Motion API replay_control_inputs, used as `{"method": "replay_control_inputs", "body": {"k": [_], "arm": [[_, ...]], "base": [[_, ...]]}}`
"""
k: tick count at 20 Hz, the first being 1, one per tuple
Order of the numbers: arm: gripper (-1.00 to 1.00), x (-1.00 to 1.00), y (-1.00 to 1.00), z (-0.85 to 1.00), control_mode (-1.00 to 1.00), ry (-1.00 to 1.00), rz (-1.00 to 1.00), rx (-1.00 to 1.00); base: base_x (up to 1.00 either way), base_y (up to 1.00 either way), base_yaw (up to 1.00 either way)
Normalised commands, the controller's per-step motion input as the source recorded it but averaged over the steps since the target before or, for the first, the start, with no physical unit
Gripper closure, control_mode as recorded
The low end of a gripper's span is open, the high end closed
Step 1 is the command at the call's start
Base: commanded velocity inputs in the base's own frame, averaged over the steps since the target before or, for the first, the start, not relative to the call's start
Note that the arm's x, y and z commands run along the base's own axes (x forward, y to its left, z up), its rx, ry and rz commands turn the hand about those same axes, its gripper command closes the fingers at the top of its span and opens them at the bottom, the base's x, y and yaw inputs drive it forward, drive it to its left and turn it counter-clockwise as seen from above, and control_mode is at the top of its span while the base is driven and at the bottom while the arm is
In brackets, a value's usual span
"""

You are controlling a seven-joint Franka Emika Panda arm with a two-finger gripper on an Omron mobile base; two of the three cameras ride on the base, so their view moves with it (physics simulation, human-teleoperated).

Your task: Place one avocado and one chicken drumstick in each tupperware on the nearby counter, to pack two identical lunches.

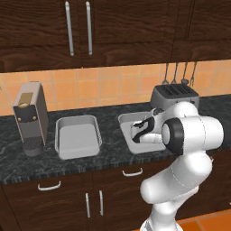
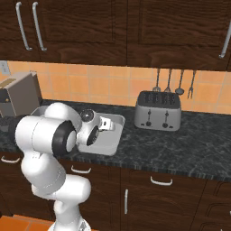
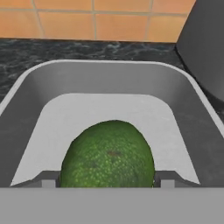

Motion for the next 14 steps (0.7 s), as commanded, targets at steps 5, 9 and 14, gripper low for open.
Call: {"method": "replay_control_inputs", "body": {"k": [5, 9, 14], "arm": [[-1.0, -0.01, 0.0, 0.62, -1.0, -0.07, 0.0, 0.0], [-1.0, -0.49, 0.0, 0.47, -1.0, 0.0, -0.02, 0.0], [-1.0, -1.0, 0.0, 0.59, -1.0, -0.08, 0.0, 0.0]], "base": [[0.0, 0.0, 0.0], [0.0, 0.0, 0.0], [0.0, 0.0, 0.0]]}}
